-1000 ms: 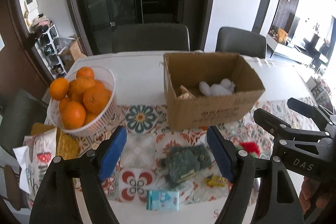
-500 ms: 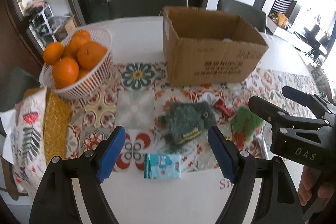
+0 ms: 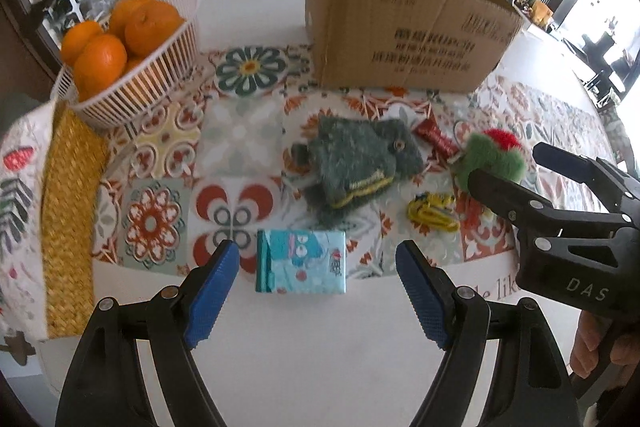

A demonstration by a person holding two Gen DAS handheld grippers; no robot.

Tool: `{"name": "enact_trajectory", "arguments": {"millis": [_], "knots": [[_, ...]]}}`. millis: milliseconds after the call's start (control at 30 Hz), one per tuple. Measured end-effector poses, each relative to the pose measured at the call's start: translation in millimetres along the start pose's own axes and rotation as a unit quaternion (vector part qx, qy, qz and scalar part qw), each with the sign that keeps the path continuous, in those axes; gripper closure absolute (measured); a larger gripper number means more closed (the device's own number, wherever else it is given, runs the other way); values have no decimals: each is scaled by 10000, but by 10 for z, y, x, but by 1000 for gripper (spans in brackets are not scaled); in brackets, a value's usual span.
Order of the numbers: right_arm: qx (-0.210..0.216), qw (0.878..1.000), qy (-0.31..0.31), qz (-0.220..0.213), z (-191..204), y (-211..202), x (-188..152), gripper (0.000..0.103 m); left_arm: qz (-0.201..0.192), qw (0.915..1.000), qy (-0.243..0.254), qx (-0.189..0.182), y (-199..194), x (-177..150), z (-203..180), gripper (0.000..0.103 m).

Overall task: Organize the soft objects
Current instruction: 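Move both tools back toward the remaining items on the runner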

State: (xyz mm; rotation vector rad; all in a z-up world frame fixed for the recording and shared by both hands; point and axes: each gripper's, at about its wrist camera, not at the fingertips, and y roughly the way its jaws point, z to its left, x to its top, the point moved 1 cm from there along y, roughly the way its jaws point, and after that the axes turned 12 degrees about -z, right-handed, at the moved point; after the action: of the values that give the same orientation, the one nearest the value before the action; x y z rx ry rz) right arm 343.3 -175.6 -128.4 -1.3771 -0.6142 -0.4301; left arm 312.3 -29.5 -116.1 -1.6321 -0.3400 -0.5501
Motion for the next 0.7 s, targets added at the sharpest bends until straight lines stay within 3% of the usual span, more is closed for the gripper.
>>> {"name": "enact_trajectory", "arguments": {"millis": [467, 700], "knots": [[229, 9985, -146, 472, 49, 335, -333, 11, 520, 9985, -61, -166, 364, -325, -3, 22], [201, 9959, -192, 861, 48, 585, -443, 11, 764, 9971, -64, -23, 585, -410, 48, 22]]}}
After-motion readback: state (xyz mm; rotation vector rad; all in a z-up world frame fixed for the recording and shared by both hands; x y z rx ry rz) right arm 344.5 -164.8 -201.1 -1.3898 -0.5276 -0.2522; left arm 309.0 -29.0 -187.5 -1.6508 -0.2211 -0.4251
